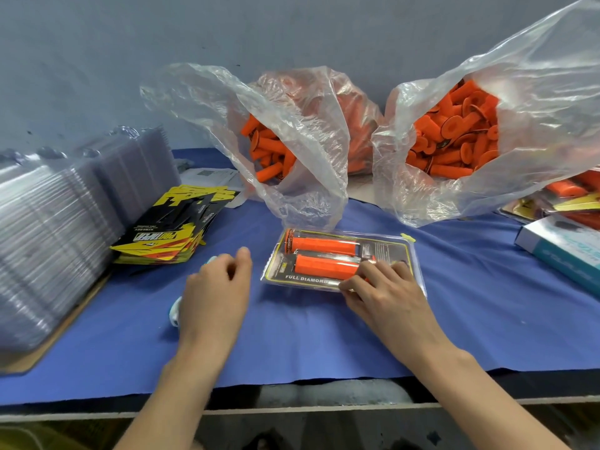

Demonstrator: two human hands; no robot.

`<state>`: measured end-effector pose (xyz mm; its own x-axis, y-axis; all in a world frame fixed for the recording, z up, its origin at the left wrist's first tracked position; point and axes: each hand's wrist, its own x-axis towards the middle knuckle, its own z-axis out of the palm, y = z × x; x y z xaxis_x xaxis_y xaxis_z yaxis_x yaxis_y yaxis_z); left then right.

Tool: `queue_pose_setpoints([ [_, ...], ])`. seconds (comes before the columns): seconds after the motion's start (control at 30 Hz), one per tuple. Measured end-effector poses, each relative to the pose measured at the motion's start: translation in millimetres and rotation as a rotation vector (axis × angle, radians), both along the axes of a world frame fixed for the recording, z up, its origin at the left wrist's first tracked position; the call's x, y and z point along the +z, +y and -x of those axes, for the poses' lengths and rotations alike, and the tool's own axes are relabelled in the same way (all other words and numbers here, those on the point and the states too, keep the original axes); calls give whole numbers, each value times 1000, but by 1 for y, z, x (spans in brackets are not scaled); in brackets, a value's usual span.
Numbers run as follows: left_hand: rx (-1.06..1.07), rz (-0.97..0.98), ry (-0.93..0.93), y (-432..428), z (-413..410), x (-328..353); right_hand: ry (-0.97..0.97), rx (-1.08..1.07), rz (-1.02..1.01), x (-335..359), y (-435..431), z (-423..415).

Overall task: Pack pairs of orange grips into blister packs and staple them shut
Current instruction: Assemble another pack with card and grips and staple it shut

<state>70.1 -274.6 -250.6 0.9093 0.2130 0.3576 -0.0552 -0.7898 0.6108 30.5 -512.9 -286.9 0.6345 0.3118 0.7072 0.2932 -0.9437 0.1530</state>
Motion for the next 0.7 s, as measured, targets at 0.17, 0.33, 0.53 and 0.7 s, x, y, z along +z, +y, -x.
queue_pose_setpoints([
  [0.17,78,-372,273,24,-15,-14,25,-6,-29,-1,0,0],
  [0.33,63,-322,276,26,-21,-9,24,-16,-26,-1,0,-1],
  [0.53,-264,1024,726,6,10,26,-8,-31,-54,-1,-1,-3],
  [0.7,-407,993,978,-25,22,20,-27,-26,-44,-2,-2,-3],
])
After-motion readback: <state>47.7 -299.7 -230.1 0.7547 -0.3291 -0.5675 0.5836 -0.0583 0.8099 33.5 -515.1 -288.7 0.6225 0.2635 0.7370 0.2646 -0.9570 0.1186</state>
